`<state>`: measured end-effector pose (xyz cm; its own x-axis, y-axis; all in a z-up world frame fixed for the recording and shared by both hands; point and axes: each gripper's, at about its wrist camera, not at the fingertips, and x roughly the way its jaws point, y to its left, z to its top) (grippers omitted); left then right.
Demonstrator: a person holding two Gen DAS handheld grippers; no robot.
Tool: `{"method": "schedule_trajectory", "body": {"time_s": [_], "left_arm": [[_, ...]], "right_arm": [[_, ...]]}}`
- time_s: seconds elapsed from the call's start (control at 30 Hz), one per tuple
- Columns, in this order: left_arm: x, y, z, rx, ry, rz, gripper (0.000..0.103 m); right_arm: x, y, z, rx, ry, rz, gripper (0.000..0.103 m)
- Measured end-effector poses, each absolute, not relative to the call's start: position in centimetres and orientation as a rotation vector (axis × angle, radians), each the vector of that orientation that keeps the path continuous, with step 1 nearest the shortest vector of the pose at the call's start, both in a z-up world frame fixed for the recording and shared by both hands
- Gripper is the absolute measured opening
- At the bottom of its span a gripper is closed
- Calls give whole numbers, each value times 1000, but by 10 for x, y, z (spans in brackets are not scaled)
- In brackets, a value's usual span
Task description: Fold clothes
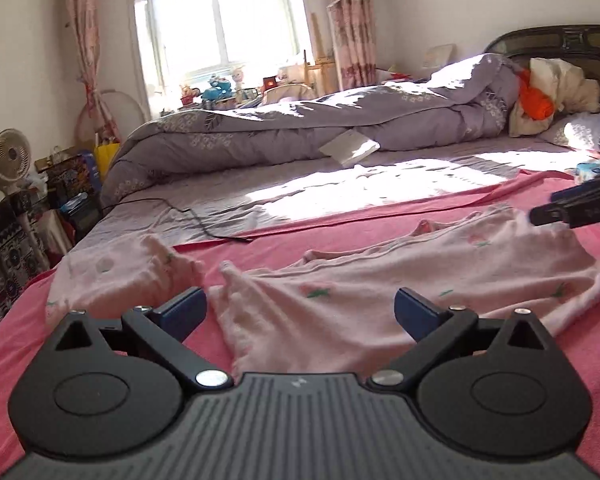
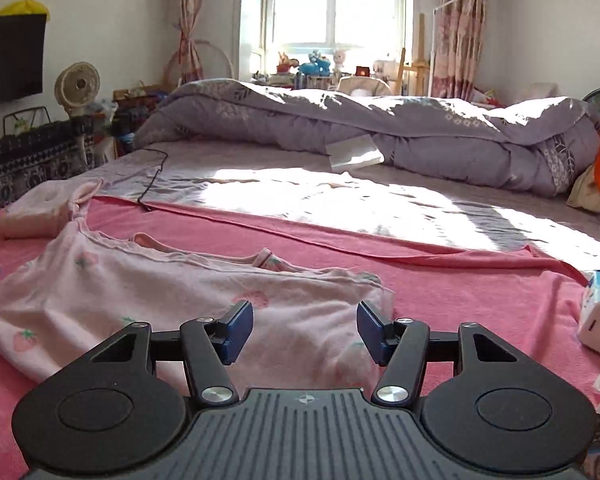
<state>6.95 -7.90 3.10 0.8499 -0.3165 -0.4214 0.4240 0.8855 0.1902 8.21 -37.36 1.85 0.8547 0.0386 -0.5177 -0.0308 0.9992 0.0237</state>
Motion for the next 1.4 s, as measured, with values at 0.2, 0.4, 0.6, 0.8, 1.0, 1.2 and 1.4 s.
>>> {"method": "schedule_trajectory", "body": {"time_s": [0.2,0.4,0.6,0.8,1.0,1.2,1.4], "left_arm": [[80,-130,-20,429,518,-506,101],[85,-115,-27,342,558,-546,101],[89,-115,-26,322,584,-539,103],[91,-115,-26,311,604,-532,103],[94,-113,-27,288,619,-536,103],[95,-112,-26,276,626,-538,103],[95,-112,-27,272,626,-536,103]], "right_arm": [[181,-376,-32,-54,684,-149,57],[219,-394,-26,34,719,-245,60],[147,-385,-6,71,633,-10,56],[96,-389,-25,-2,675,-18,68],[55,-381,-22,-34,673,-73,74],[14,-403,-22,147,661,-125,78],[-5,-393,-30,102,663,-162,81]]}}
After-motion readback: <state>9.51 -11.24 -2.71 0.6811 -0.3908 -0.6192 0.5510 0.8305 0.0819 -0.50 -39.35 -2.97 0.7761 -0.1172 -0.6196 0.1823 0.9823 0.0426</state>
